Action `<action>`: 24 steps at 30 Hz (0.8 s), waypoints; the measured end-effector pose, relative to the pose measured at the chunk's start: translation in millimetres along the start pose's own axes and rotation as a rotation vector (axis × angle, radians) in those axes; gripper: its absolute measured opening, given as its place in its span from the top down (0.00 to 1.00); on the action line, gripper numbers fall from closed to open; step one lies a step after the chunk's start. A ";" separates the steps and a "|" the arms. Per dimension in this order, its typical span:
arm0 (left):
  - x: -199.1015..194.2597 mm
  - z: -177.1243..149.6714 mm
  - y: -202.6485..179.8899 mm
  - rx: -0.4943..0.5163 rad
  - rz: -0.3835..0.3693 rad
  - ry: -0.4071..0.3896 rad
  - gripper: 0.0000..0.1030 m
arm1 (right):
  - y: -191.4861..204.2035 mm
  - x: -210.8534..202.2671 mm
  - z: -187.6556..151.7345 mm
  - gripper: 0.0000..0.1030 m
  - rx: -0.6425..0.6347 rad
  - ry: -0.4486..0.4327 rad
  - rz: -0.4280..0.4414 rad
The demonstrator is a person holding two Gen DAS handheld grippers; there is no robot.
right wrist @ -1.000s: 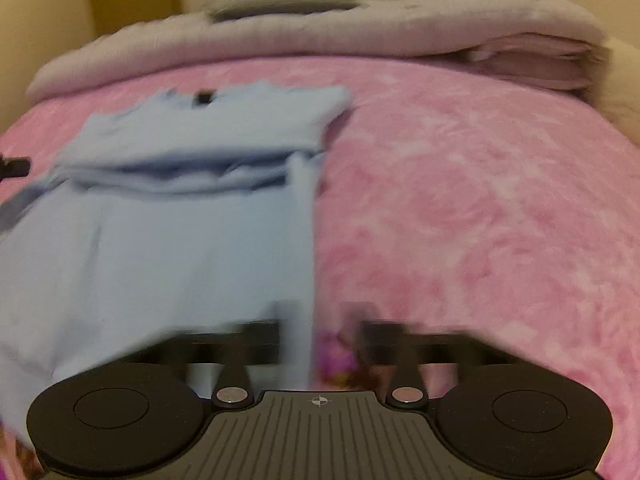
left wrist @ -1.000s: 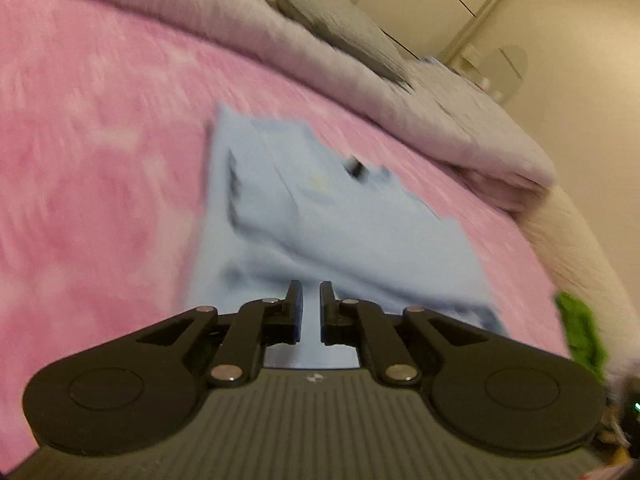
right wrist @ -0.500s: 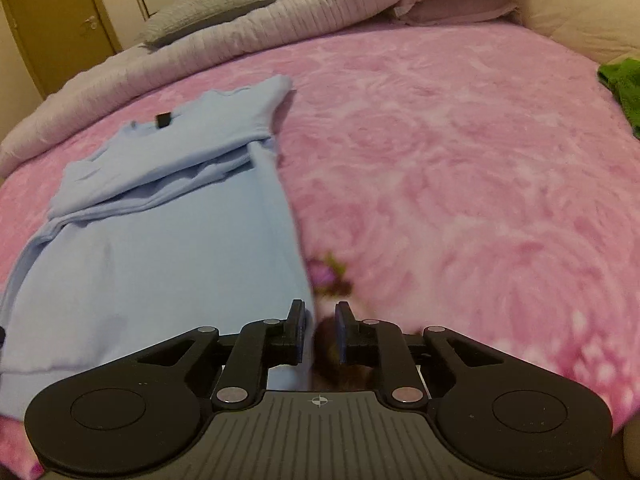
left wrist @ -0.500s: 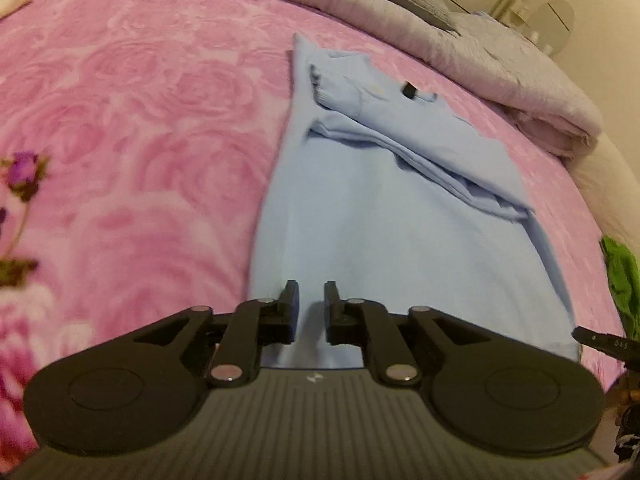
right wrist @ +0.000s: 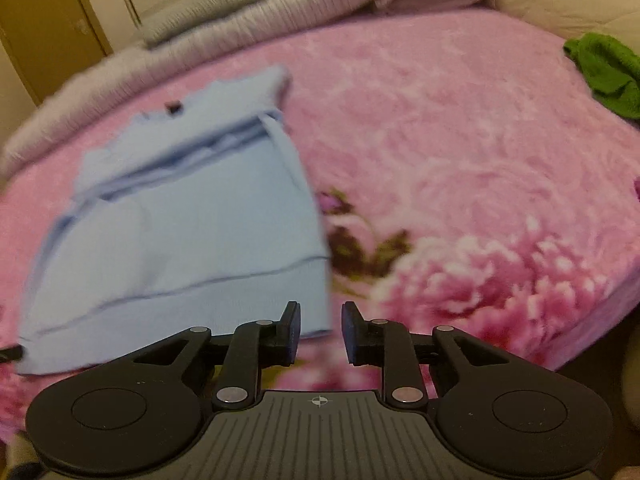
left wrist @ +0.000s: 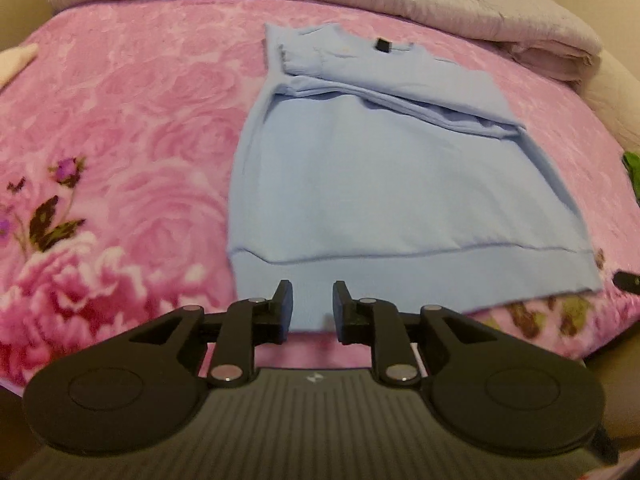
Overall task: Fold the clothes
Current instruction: 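Open both grippers and lift them away from the folded sweatshirt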
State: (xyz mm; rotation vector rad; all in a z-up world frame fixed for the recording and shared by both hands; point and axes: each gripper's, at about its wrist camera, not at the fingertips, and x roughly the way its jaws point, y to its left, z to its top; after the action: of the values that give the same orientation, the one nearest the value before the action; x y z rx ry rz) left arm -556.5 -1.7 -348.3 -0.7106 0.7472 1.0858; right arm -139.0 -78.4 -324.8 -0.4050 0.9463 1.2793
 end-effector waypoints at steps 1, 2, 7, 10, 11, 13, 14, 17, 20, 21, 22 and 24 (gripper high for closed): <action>-5.6 -2.5 -6.2 0.017 -0.002 -0.005 0.81 | 4.9 -5.3 -1.7 0.76 -0.004 -0.009 0.023; -10.3 -5.0 -11.8 0.033 -0.001 -0.010 0.81 | 10.0 -10.3 -3.7 0.76 -0.010 -0.016 0.042; -29.4 -14.4 -32.3 0.082 0.006 -0.034 0.79 | 28.1 -21.9 -15.8 0.75 -0.053 -0.024 0.058; -36.1 -16.6 -37.1 0.091 0.006 -0.047 0.78 | 30.3 -24.8 -20.8 0.74 -0.062 -0.025 0.067; -37.7 -16.8 -37.8 0.092 0.006 -0.051 0.78 | 30.6 -26.0 -21.5 0.74 -0.064 -0.026 0.068; -39.1 -16.7 -37.9 0.093 0.007 -0.056 0.77 | 30.7 -28.3 -22.9 0.74 -0.066 -0.029 0.070; -39.2 -16.3 -38.0 0.094 0.009 -0.057 0.77 | 29.6 -29.0 -23.3 0.74 -0.064 -0.032 0.068; -37.5 -15.1 -37.5 0.095 0.011 -0.055 0.76 | 25.8 -29.1 -21.8 0.74 -0.056 -0.039 0.062; -31.8 -13.8 -35.7 0.090 0.020 -0.043 0.75 | 22.2 -26.7 -19.9 0.74 -0.047 -0.036 0.059; -29.3 -13.4 -34.5 0.087 0.021 -0.037 0.75 | 21.5 -24.8 -19.4 0.74 -0.045 -0.031 0.059; -26.3 -13.1 -32.8 0.084 0.022 -0.032 0.75 | 20.7 -22.9 -18.8 0.74 -0.043 -0.026 0.060; -20.6 -12.3 -28.0 0.076 0.016 -0.022 0.75 | 19.0 -17.3 -17.8 0.74 -0.042 -0.015 0.061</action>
State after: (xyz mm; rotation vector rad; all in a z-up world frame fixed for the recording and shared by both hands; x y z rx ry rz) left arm -538.1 -30.5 -334.5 -0.6281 0.7721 1.0721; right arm -163.1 -96.7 -317.1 -0.4017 0.9267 1.3578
